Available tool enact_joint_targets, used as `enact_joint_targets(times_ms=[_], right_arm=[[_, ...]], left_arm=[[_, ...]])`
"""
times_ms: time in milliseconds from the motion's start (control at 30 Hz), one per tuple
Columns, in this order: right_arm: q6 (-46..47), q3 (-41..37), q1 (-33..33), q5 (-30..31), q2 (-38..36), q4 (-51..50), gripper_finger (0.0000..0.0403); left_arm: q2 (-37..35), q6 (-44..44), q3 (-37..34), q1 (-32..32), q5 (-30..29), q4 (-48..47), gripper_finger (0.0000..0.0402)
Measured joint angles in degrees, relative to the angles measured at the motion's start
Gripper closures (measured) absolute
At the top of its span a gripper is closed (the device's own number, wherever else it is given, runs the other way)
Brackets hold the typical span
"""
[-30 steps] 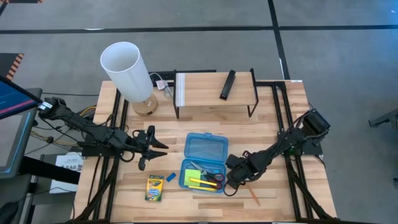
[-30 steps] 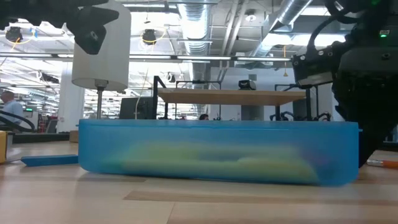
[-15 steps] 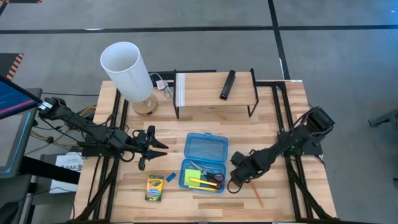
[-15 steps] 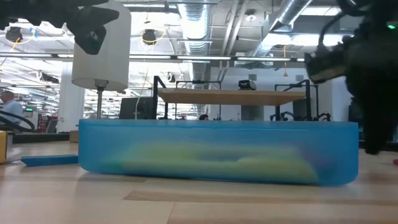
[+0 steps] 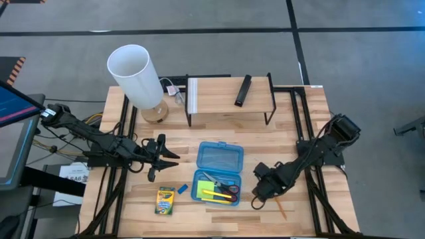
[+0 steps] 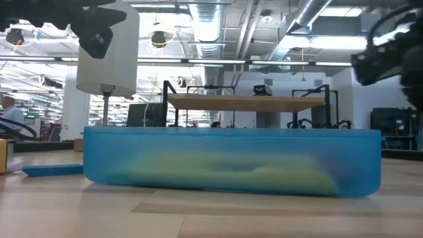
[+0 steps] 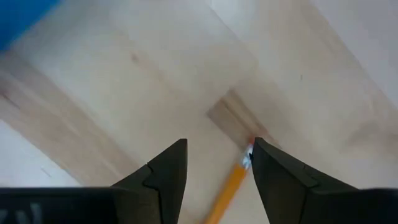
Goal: Pack school essentials
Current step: Put the brown pencil into the blue supply box
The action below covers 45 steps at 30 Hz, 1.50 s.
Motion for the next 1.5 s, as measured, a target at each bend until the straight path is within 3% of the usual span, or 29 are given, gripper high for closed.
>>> enact_joint_targets(times_ms=[200,500,1100,1500], right_arm=[[4.9,-3.4,2.3,-0.2,0.0,0.3,0.0206],[4.9,-8.8,2.4,-0.9,-0.6,8.9,0.0232],[0.6,-8.9,2.3,-1.6,-0.8,10.5,0.0391],[-7.2,-5.6,-1.8,-3.0,-0.4,8.0,0.0399]], left_arm=[[0.0,0.0,0.0,0.0,0.0,0.1,0.0288],[0.0,0.0,0.0,0.0,0.0,0.0,0.0288],[0.0,0.0,0.0,0.0,0.0,0.1,0.0288],[0.0,0.1,0.0,0.0,-0.3,0.1,0.0288]])
